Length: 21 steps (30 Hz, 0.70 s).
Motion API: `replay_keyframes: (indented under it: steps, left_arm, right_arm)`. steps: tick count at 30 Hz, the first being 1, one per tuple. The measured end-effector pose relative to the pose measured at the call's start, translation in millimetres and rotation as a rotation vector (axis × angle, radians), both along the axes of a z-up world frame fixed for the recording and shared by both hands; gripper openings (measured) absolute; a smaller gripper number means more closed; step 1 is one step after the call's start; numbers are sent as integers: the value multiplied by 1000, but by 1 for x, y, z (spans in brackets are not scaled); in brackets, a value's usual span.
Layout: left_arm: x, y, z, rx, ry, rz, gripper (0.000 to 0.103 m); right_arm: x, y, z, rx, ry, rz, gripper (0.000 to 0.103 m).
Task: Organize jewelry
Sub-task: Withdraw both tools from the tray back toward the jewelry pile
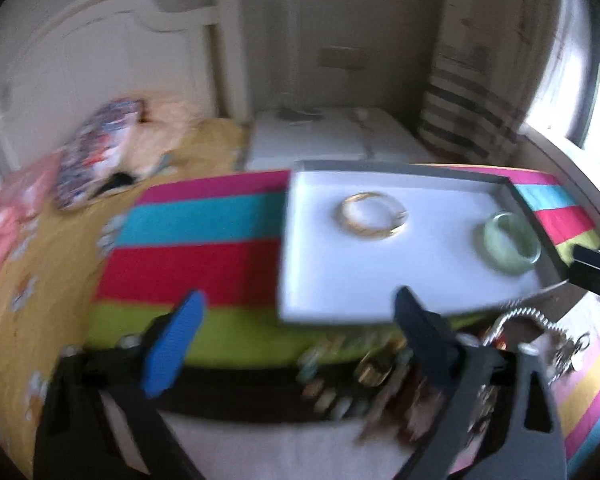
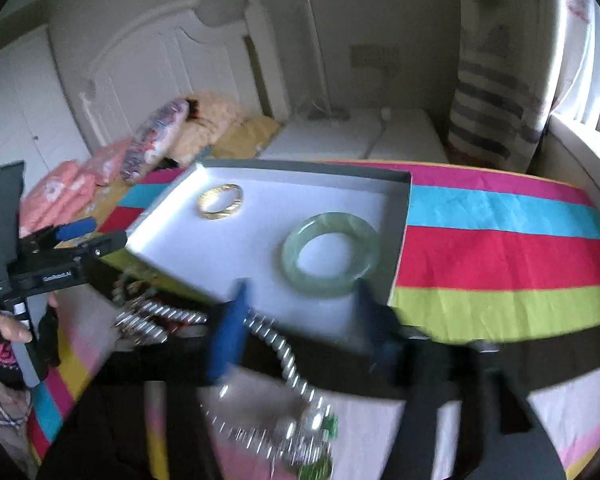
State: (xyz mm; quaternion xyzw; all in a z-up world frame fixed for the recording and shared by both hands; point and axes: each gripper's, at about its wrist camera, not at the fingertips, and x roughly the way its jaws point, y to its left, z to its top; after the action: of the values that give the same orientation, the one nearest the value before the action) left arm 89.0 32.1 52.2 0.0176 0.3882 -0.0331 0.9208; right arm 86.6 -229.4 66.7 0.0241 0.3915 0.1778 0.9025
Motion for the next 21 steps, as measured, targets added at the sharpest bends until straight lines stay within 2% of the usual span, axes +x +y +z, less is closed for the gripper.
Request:
replay_keyframes:
  steps: [2, 6, 7, 9, 10, 11, 16, 21]
  left_arm:
    - [22, -10, -9, 2, 37, -43, 60]
    - [38, -22, -23, 123, 33, -60, 56]
    - [41, -22, -30, 134, 63, -66, 55]
    - [43, -13, -35, 51, 76, -67, 55]
    - [45, -3, -39, -48, 115, -67, 55]
    - [45, 3, -41, -100, 126, -61, 55]
    - [19, -5, -44, -63, 151, -58, 57]
    - [-37, -1, -46, -77, 134, -20, 65]
  right_arm:
    - [15, 5, -8, -40, 36, -13, 29]
    - [19, 17, -19, -133, 88, 4, 25]
    - [19, 18, -21, -144, 96, 11, 25]
    - [19, 14, -20, -129, 113, 0, 25]
    - [19, 12, -20, -125, 121, -9, 25]
    - [18, 12, -20, -126, 118, -5, 26]
    - [5, 10, -17, -145, 145, 43, 26]
    - [-38, 6, -17, -144, 126, 73, 27]
